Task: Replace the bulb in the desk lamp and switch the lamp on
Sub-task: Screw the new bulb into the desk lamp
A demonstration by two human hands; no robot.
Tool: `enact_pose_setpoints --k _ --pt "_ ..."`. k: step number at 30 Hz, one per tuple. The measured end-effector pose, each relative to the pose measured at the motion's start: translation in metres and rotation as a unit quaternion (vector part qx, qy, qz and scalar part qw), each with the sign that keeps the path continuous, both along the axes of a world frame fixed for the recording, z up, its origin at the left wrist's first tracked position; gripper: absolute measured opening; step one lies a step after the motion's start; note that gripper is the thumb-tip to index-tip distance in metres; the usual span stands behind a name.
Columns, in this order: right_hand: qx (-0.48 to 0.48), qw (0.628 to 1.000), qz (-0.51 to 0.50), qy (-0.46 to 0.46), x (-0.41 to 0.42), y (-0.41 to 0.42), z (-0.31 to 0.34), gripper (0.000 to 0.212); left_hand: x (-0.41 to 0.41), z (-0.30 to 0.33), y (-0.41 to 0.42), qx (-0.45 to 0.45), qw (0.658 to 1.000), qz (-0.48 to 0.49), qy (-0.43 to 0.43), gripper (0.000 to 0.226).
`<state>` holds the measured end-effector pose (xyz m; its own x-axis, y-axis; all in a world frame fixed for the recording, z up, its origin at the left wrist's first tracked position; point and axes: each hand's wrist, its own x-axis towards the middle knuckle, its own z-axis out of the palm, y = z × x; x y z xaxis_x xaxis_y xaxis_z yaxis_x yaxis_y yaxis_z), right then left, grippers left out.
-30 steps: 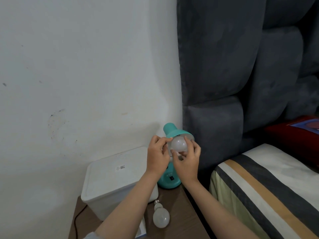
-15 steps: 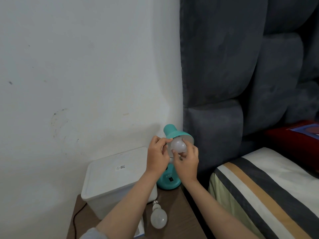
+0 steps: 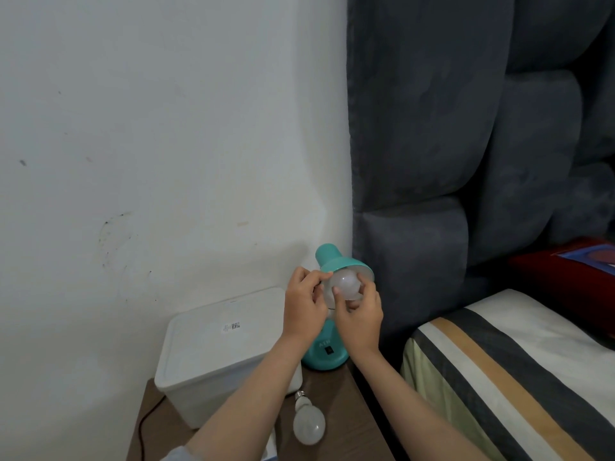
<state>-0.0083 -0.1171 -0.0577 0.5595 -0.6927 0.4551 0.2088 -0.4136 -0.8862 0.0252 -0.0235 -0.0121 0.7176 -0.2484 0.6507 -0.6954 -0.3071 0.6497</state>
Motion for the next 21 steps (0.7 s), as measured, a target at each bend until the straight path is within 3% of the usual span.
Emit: enact_pose_setpoints --k 4,13,18,21 --pt "-0.028 0.999 0.015 -0.027 0.0029 0.0032 -0.0056 0.058 -0.0005 -0.0001 -0.0009 -0.004 1.000 0.009 -0.002 0.035" --pt "0.009 1.000 0.014 -0.010 0.0012 0.0020 -0.0049 0.050 -0.0020 -0.0009 -0.0010 0.002 1.000 0.010 -0.009 0.033" --pt "-0.033 0.999 0.010 -0.032 0.0037 0.0043 -0.0087 0.058 -0.0038 -0.0003 -0.0012 -0.008 1.000 0.010 -0.006 0.035" --pt "-0.025 0.999 0.015 -0.026 0.0032 0.0043 -0.0072 0.050 -0.0028 -0.0004 -0.0001 -0.003 1.000 0.009 -0.008 0.035"
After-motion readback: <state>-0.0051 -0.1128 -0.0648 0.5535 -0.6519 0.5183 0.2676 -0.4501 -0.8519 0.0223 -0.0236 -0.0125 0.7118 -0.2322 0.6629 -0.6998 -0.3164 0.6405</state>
